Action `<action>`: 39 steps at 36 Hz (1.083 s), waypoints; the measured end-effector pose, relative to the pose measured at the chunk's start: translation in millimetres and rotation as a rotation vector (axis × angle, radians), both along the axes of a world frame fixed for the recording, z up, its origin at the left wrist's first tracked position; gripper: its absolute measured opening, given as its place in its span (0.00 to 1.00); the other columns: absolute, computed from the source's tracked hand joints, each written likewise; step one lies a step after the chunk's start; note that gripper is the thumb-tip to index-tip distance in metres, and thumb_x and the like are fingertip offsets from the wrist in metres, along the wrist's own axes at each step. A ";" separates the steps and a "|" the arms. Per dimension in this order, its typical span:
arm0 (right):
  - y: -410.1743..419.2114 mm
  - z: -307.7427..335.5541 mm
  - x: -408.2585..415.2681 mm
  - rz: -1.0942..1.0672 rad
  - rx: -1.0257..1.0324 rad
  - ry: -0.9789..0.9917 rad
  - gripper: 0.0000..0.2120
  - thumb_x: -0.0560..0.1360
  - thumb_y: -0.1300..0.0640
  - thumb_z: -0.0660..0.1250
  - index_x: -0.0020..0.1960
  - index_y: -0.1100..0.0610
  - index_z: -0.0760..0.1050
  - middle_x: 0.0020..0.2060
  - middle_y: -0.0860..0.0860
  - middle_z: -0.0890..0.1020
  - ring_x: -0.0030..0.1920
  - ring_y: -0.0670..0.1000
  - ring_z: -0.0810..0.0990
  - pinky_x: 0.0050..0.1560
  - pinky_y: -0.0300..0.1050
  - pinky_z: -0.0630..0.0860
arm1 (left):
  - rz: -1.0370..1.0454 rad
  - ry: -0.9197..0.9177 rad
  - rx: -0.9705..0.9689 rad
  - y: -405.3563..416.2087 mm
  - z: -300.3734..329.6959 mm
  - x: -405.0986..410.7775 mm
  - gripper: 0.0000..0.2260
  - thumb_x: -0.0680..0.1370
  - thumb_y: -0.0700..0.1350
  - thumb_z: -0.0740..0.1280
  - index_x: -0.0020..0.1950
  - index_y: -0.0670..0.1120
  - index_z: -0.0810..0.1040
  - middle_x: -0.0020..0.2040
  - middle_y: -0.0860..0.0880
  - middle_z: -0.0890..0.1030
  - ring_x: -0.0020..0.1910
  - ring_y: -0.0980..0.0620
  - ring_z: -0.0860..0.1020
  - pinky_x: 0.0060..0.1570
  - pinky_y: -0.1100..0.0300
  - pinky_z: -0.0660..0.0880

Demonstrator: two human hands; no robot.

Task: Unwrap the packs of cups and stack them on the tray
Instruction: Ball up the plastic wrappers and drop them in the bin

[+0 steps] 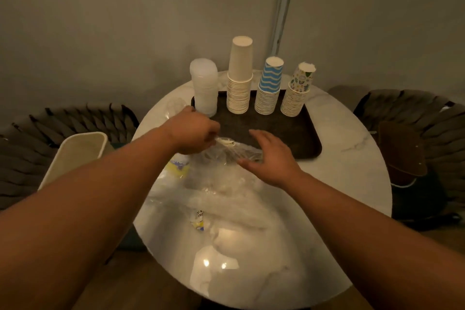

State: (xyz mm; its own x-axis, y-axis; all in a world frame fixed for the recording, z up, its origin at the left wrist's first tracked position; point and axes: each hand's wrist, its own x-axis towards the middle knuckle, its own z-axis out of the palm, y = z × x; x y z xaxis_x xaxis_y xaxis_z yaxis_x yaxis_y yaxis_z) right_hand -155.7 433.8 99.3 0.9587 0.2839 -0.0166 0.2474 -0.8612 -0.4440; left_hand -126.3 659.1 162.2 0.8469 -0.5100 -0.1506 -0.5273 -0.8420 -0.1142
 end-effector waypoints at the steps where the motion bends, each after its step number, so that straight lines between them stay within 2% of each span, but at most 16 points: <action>1: -2.2 5.4 3.4 0.016 0.004 -0.003 0.42 0.70 0.33 0.67 0.77 0.48 0.56 0.76 0.51 0.61 0.75 0.52 0.59 0.72 0.53 0.59 | -0.014 -0.035 -0.003 -7.6 8.2 2.3 0.04 0.80 0.53 0.64 0.50 0.53 0.74 0.49 0.51 0.81 0.52 0.49 0.78 0.61 0.52 0.66; 3: -10.0 16.9 10.0 0.027 0.026 -0.045 0.46 0.69 0.33 0.69 0.78 0.50 0.54 0.76 0.52 0.60 0.76 0.52 0.58 0.73 0.52 0.57 | -0.032 -0.101 -0.015 -24.1 21.9 5.6 0.06 0.80 0.51 0.65 0.53 0.52 0.77 0.50 0.51 0.82 0.51 0.49 0.79 0.61 0.52 0.66; 5: -22.3 28.2 17.5 0.029 0.034 -0.112 0.45 0.67 0.34 0.71 0.77 0.51 0.58 0.75 0.52 0.64 0.74 0.53 0.61 0.72 0.52 0.59 | -0.047 -0.158 -0.034 -43.9 34.1 7.5 0.07 0.80 0.51 0.64 0.54 0.50 0.78 0.49 0.51 0.82 0.49 0.48 0.79 0.62 0.51 0.68; 7: -37.1 39.0 28.8 0.041 -0.011 -0.198 0.37 0.68 0.37 0.71 0.71 0.52 0.68 0.67 0.53 0.73 0.68 0.54 0.69 0.66 0.52 0.65 | -0.043 -0.204 -0.058 -64.9 44.9 10.4 0.08 0.80 0.51 0.64 0.54 0.50 0.79 0.48 0.50 0.83 0.47 0.48 0.79 0.61 0.50 0.69; 9: -53.4 48.4 41.1 0.054 -0.091 -0.266 0.21 0.72 0.43 0.69 0.60 0.53 0.76 0.55 0.54 0.79 0.58 0.56 0.75 0.58 0.51 0.69 | -0.011 -0.235 -0.083 -84.0 54.9 13.8 0.09 0.80 0.52 0.64 0.55 0.49 0.79 0.50 0.49 0.83 0.47 0.47 0.79 0.61 0.52 0.69; 11: -73.5 56.3 50.8 0.057 -0.123 -0.298 0.12 0.73 0.48 0.66 0.53 0.53 0.78 0.48 0.54 0.81 0.53 0.56 0.77 0.54 0.49 0.69 | 0.044 -0.231 -0.102 -101.5 61.5 15.0 0.13 0.79 0.56 0.66 0.59 0.51 0.76 0.55 0.49 0.82 0.52 0.47 0.78 0.61 0.53 0.68; 13: -89.7 60.5 55.8 0.072 -0.142 -0.336 0.10 0.74 0.51 0.65 0.52 0.53 0.78 0.47 0.53 0.81 0.51 0.55 0.78 0.54 0.49 0.68 | 0.089 -0.199 -0.103 -110.3 61.7 12.8 0.19 0.77 0.58 0.68 0.65 0.54 0.73 0.59 0.51 0.81 0.56 0.47 0.77 0.61 0.54 0.67; 17: -126.0 51.5 47.6 0.156 -0.269 -0.415 0.11 0.72 0.52 0.66 0.53 0.52 0.78 0.46 0.52 0.82 0.51 0.55 0.78 0.58 0.51 0.68 | 0.059 -0.204 -0.111 -128.5 33.7 -0.1 0.15 0.77 0.51 0.68 0.63 0.54 0.76 0.57 0.51 0.81 0.56 0.49 0.77 0.61 0.53 0.68; 21: -154.8 3.9 13.6 0.178 -0.220 -0.411 0.19 0.65 0.56 0.73 0.56 0.56 0.80 0.48 0.54 0.83 0.52 0.58 0.80 0.54 0.53 0.73 | -0.102 -0.243 -0.177 -146.2 -28.9 -31.1 0.08 0.71 0.46 0.74 0.49 0.50 0.82 0.45 0.49 0.82 0.48 0.47 0.79 0.54 0.51 0.73; 25: -163.0 -48.9 -29.0 0.174 -0.348 -0.118 0.27 0.71 0.55 0.68 0.70 0.51 0.71 0.64 0.54 0.76 0.61 0.59 0.75 0.61 0.55 0.70 | -0.222 -0.195 -0.198 -163.3 -98.6 -65.7 0.07 0.66 0.43 0.77 0.42 0.48 0.83 0.38 0.48 0.81 0.43 0.46 0.79 0.48 0.54 0.74; 28: -172.8 -85.1 -60.1 0.238 -0.372 -0.024 0.21 0.72 0.57 0.65 0.64 0.50 0.76 0.57 0.56 0.80 0.53 0.61 0.79 0.51 0.54 0.74 | -0.248 -0.099 -0.144 -165.8 -140.3 -87.6 0.09 0.65 0.44 0.77 0.43 0.48 0.83 0.42 0.47 0.82 0.47 0.44 0.79 0.48 0.54 0.76; 30: -180.7 -102.0 -76.6 0.223 -0.381 -0.014 0.18 0.69 0.56 0.69 0.59 0.50 0.79 0.53 0.55 0.81 0.48 0.60 0.80 0.45 0.52 0.76 | -0.233 -0.037 -0.139 -163.5 -161.3 -100.8 0.07 0.67 0.45 0.74 0.44 0.47 0.83 0.45 0.46 0.81 0.51 0.43 0.78 0.50 0.52 0.75; 33: -185.5 -111.1 -90.5 0.220 -0.377 -0.083 0.15 0.67 0.56 0.72 0.54 0.52 0.80 0.50 0.54 0.82 0.44 0.59 0.80 0.41 0.51 0.77 | -0.205 -0.030 -0.190 -160.4 -175.4 -113.3 0.05 0.70 0.44 0.71 0.44 0.46 0.81 0.48 0.45 0.81 0.51 0.43 0.77 0.52 0.50 0.72; 35: -189.7 -114.4 -95.9 0.257 -0.361 -0.174 0.11 0.70 0.54 0.64 0.51 0.53 0.80 0.46 0.53 0.82 0.42 0.59 0.80 0.43 0.51 0.75 | -0.212 -0.081 -0.221 -158.6 -176.0 -116.1 0.05 0.70 0.44 0.72 0.44 0.45 0.82 0.49 0.44 0.81 0.52 0.42 0.78 0.55 0.49 0.70; 36: -192.0 -113.9 -97.4 0.270 -0.356 -0.218 0.13 0.71 0.52 0.61 0.50 0.53 0.80 0.45 0.53 0.81 0.42 0.59 0.79 0.46 0.51 0.72 | -0.219 -0.112 -0.227 -157.4 -175.2 -116.1 0.06 0.71 0.45 0.72 0.45 0.45 0.82 0.50 0.44 0.81 0.53 0.41 0.78 0.58 0.49 0.69; 39: -192.0 -109.6 -99.8 0.270 -0.361 -0.361 0.20 0.66 0.49 0.64 0.56 0.55 0.79 0.51 0.55 0.80 0.50 0.60 0.75 0.54 0.55 0.66 | -0.233 -0.139 -0.222 -155.9 -173.9 -114.1 0.11 0.75 0.48 0.64 0.49 0.45 0.83 0.55 0.44 0.81 0.59 0.39 0.77 0.62 0.46 0.68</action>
State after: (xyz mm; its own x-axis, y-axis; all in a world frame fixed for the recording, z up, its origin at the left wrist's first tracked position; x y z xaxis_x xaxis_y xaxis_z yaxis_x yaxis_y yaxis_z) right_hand -255.5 241.9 -10.3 0.8159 0.5566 0.1565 0.5608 -0.8277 0.0197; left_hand -240.4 503.2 -11.7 0.7088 -0.6991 0.0943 -0.7002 -0.7134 -0.0263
